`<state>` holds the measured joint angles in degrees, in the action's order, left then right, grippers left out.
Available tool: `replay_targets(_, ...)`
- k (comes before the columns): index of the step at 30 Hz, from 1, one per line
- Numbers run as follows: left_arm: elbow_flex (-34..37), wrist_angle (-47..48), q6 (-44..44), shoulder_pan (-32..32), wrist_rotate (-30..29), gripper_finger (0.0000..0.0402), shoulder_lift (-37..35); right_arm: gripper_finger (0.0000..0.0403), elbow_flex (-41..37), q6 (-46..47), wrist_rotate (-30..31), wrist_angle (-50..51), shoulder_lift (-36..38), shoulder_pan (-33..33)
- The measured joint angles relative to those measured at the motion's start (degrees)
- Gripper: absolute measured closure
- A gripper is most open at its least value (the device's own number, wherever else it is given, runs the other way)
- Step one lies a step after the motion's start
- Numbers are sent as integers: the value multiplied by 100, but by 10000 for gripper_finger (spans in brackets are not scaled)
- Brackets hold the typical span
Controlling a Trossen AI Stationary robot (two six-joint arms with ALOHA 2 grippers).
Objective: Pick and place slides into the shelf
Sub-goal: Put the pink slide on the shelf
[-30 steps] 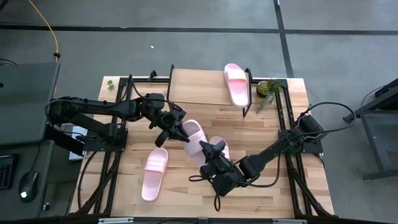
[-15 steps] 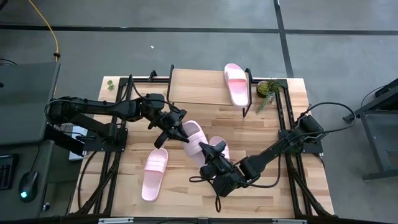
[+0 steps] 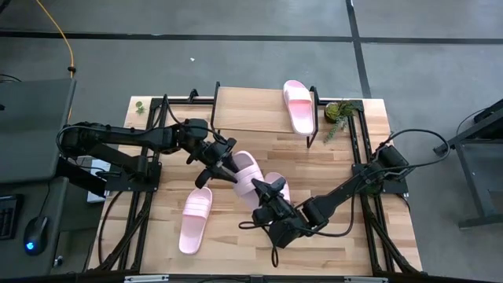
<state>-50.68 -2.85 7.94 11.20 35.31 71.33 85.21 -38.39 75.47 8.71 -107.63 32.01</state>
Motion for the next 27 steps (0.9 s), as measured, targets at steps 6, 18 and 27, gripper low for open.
replay_targets(6, 0, -11, -3, 7, -149, 232, -23, 402, 0, 0, 205, 0, -4, 22)
replay_targets(18, -9, 428, -320, 6, -1113, 222, -903, 403, 13, 13, 281, -72, 16, 52)
replay_targets(27, -7, 1281, -326, 2, -1048, 222, -1439, 403, 22, 385, 415, 116, 448, -92)
